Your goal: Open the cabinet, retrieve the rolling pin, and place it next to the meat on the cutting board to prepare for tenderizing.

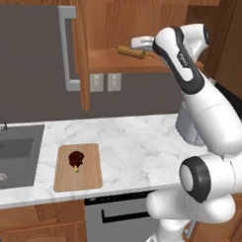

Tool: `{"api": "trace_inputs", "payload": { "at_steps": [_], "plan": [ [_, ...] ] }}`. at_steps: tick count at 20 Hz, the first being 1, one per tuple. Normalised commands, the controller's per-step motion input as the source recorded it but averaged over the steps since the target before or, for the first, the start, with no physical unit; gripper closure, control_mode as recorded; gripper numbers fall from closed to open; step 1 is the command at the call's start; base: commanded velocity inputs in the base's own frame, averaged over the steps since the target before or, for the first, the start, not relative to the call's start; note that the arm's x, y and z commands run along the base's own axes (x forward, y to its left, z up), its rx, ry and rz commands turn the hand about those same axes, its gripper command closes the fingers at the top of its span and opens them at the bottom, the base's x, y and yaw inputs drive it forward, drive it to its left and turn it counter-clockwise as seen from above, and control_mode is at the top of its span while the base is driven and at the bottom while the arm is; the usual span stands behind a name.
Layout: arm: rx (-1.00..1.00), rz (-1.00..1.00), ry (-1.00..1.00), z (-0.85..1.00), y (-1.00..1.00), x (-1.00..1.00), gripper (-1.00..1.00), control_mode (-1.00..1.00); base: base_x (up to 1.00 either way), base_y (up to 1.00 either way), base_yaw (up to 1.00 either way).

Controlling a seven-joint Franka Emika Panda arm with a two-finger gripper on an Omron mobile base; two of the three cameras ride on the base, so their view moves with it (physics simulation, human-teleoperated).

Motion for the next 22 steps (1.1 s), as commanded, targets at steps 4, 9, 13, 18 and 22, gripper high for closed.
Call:
{"api": "trace_inputs", "payload": {
  "at_steps": [4, 9, 13, 18, 22],
  "plan": [
    [-0.08, 0.02, 0.00, 0.00, -0.36, 0.18, -1.00, -1.00, 0.00, 0.00, 0.00],
    [-0.09, 0.02, 0.00, 0.00, -0.30, 0.20, -1.00, -1.00, 0.00, 0.00, 0.00],
    [-0.09, 0.02, 0.00, 0.00, -0.24, 0.18, -1.00, -1.00, 0.00, 0.00, 0.00],
    [-0.11, 0.01, 0.00, 0.00, -0.17, 0.20, -1.00, -1.00, 0.00, 0.00, 0.00],
    [-0.13, 0.00, -0.02, -0.07, -0.07, 0.19, -1.00, -1.00, 0.00, 0.00, 0.00]
  ]
}}
